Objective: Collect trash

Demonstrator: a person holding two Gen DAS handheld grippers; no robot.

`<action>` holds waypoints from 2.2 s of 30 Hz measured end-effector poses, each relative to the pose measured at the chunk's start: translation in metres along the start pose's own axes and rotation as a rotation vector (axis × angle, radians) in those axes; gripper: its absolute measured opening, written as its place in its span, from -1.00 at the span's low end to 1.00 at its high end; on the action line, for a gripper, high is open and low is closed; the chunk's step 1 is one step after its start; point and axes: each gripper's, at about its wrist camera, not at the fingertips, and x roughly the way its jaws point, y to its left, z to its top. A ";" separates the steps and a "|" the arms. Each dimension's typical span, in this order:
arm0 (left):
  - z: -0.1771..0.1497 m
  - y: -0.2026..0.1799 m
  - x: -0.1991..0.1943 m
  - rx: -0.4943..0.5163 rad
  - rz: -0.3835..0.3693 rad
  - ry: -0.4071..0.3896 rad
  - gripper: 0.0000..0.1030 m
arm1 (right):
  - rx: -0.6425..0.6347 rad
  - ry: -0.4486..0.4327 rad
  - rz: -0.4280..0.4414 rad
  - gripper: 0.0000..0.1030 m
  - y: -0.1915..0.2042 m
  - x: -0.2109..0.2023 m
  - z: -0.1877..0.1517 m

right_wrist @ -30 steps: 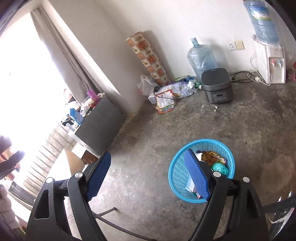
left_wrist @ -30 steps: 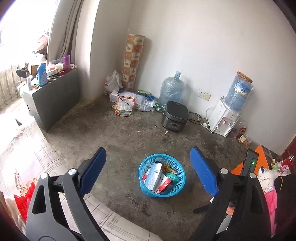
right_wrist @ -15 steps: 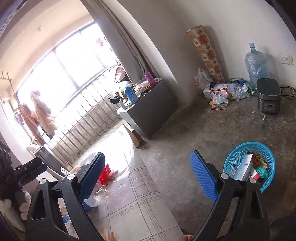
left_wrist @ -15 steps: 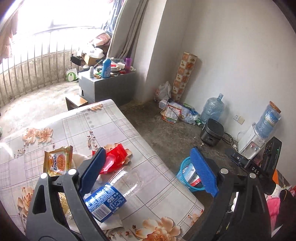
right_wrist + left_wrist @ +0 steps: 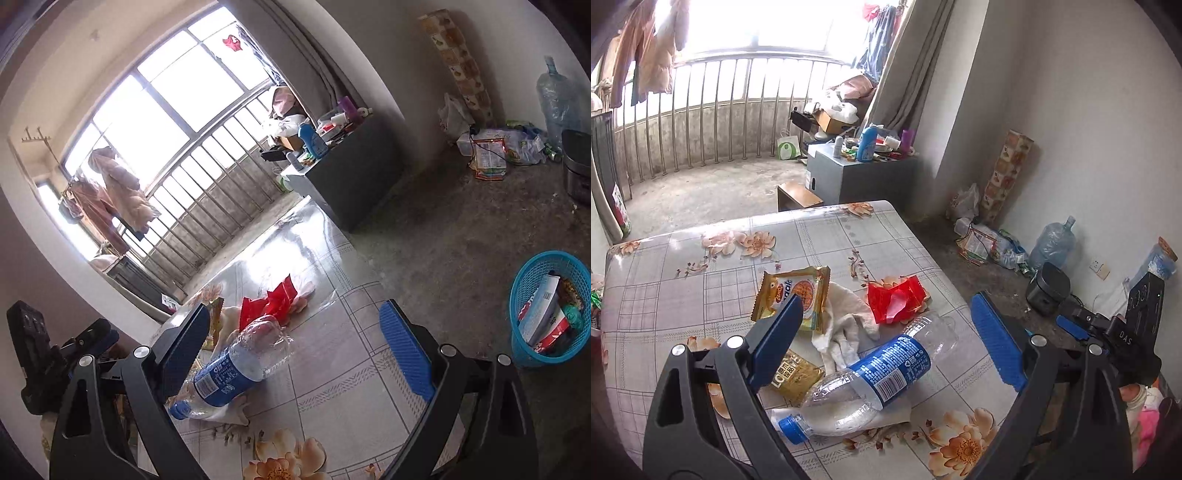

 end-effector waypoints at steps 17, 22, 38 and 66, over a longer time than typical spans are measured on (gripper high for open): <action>-0.026 0.056 0.007 -0.068 0.076 0.055 0.19 | 0.166 0.182 0.159 0.56 -0.001 0.042 -0.021; -0.045 0.069 0.054 -0.079 0.058 0.213 -0.12 | 0.216 0.318 0.228 0.48 0.010 0.077 -0.045; -0.098 0.043 0.080 -0.136 -0.169 0.460 -0.28 | 0.327 0.456 0.222 0.39 -0.014 0.113 -0.078; -0.135 -0.033 0.125 -0.068 -0.299 0.557 -0.28 | 0.107 0.405 -0.002 0.47 -0.016 0.081 -0.053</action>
